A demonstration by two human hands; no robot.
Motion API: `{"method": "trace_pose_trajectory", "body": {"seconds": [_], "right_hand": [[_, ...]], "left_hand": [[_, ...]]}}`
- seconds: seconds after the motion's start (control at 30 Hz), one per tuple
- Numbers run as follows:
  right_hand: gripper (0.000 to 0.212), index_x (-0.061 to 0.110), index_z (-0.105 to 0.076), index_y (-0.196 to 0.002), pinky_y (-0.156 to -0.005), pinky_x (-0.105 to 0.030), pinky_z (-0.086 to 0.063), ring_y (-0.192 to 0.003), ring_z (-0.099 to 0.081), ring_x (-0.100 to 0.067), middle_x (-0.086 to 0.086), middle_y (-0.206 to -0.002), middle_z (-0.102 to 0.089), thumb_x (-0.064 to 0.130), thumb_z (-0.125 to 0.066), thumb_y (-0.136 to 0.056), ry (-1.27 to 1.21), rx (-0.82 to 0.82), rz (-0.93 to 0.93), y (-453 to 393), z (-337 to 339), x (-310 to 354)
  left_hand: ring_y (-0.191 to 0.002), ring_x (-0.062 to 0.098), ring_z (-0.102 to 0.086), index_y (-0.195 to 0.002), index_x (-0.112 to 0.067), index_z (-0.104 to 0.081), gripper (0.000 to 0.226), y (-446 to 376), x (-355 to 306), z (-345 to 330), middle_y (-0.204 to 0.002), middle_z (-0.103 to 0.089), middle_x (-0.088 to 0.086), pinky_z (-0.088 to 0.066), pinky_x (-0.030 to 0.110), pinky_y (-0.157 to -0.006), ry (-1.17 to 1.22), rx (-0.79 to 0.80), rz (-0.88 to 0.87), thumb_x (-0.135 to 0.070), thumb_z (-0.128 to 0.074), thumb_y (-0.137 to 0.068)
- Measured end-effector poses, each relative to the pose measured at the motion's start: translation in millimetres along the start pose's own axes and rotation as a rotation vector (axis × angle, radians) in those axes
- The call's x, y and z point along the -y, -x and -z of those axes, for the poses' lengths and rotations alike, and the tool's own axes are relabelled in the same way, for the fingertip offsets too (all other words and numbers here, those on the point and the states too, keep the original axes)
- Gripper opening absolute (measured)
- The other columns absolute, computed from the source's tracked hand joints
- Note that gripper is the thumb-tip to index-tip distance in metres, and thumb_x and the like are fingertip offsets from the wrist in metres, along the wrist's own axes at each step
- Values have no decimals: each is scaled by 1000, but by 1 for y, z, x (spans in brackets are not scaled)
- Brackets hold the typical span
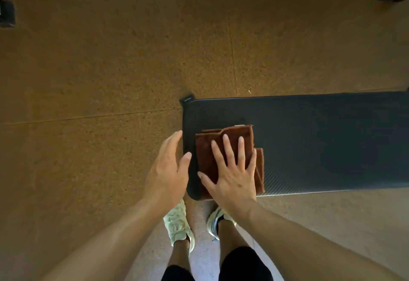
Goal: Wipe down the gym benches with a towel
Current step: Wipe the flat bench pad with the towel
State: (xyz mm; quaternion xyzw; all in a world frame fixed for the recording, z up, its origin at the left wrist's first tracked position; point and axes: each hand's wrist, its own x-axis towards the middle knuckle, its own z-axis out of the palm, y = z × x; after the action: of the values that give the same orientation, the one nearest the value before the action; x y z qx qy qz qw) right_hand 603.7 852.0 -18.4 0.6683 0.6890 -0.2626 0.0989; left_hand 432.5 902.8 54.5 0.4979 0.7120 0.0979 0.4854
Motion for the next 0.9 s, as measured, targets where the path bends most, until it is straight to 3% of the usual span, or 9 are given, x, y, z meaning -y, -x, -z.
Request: {"method": "trace_pose_trajectory", "body": {"seconds": [0.2, 0.27, 0.4, 0.5, 0.57, 0.77, 0.9], "right_hand": [[75, 42, 1, -165, -125, -67, 8, -161, 16, -33, 4, -176, 5, 70, -27, -101, 35, -101, 66, -112, 45, 29], [72, 42, -4, -165, -126, -65, 6, -162, 10, -32, 3, -177, -1, 67, -28, -102, 35, -137, 60, -125, 47, 34], [70, 38, -16, -166, -127, -63, -7, -163, 2, -31, 0, -177, -9, 59, -37, -102, 38, -200, 121, -42, 8, 19], [69, 38, -24, -165, -123, -68, -19, -163, -2, -32, 0, -175, -17, 59, -40, -102, 95, -79, 213, 43, -30, 6], [68, 40, -24, -164, -122, -68, -21, -163, -4, -31, 2, -174, -19, 60, -39, -101, 107, -20, 224, 50, -34, 1], [71, 41, -7, -165, -126, -64, 8, -162, 13, -29, 4, -177, -1, 61, -31, -102, -33, -133, 11, -107, 44, 21], [73, 40, -8, -166, -128, -61, 2, -162, 6, -28, 1, -177, -7, 60, -31, -101, 9, -178, 10, -110, 52, 10]], "left_hand": [[-152, 3, -16, -158, -40, -18, 66, -2, 14, -4, -167, -12, -20, -20, 38, -124, -25, -9, 3, -22, -51, -104], [-154, 5, -7, -159, -41, -17, 72, -10, 11, -6, -168, -2, -21, -11, 29, -118, -79, 5, 5, -14, -52, -103], [-156, 11, -6, -160, -38, -16, 74, -30, -3, -11, -170, 0, -16, -14, 26, -114, -66, 23, 16, -6, -49, -102], [-156, 12, -10, -159, -41, -19, 72, -34, -13, -13, -170, -5, -14, -16, 25, -111, -46, 56, -8, -6, -49, -103], [-155, 10, -13, -158, -43, -22, 69, -30, -14, -14, -169, -8, -15, -17, 22, -104, -69, 59, -43, -10, -50, -104], [-154, 5, -10, -160, -35, -18, 68, -18, -5, -9, -169, -9, -14, -11, 22, -113, -116, -19, -104, -16, -52, -104], [-156, 11, -4, -161, -35, -3, 99, -21, -8, -9, -170, 4, -12, -12, 30, -119, -336, 58, -121, -11, -70, -92]]}}
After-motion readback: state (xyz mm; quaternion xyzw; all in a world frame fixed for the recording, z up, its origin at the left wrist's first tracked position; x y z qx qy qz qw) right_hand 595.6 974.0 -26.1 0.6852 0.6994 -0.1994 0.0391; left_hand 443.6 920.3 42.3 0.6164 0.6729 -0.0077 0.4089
